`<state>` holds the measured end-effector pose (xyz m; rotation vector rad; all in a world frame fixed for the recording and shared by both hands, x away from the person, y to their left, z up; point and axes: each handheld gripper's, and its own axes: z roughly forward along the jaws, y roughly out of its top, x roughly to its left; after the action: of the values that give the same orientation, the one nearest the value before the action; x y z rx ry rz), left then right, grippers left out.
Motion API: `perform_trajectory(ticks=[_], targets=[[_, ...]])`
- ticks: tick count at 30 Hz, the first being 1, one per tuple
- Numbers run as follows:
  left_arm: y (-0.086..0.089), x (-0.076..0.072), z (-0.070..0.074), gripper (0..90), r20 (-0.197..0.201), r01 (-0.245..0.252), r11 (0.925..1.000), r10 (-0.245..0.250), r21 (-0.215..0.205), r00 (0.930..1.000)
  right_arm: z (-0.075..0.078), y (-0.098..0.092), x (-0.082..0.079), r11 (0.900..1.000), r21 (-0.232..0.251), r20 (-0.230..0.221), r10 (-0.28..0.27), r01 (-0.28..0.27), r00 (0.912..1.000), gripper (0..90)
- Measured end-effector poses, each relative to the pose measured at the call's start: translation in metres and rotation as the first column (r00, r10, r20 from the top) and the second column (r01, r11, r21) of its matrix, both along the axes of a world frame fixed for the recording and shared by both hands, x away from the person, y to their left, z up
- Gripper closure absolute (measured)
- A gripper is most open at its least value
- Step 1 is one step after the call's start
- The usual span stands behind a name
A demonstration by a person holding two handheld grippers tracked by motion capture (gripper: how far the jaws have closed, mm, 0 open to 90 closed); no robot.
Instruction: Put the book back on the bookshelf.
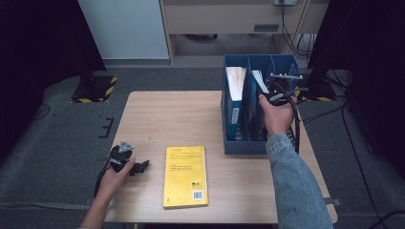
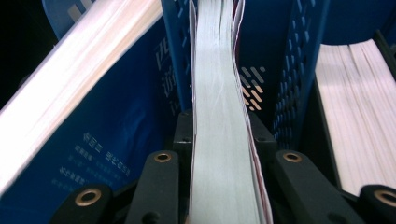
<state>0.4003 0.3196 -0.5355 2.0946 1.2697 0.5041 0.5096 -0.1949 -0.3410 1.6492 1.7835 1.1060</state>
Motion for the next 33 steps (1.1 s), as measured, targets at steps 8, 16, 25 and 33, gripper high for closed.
perform_trajectory(ticks=[8, 16, 25, 33], targets=[[0.000, 0.000, 0.000, 0.0, 0.000, -0.002, 1.0000, 0.002, 0.000, 1.0000, -0.003, -0.003, -0.007, 1.000, 0.006, -0.002, 0.002, -0.002, 1.0000, 71.3], [0.000, 0.000, 0.000, 0.0, 0.000, -0.001, 1.0000, 0.001, 0.000, 1.0000, 0.000, 0.000, -0.007, 0.998, -0.034, -0.018, 0.044, -0.045, 0.9989, 70.9], [0.000, 0.001, 0.000, 0.0, 0.002, 0.003, 1.0000, -0.003, 0.005, 1.0000, 0.001, 0.006, -0.006, 0.997, -0.043, -0.032, 0.063, -0.064, 0.9975, 67.9], [0.000, 0.001, 0.000, 0.0, 0.003, 0.003, 1.0000, -0.003, 0.005, 1.0000, 0.002, 0.005, -0.004, 0.997, -0.044, -0.033, 0.061, -0.062, 0.9976, 68.0]])
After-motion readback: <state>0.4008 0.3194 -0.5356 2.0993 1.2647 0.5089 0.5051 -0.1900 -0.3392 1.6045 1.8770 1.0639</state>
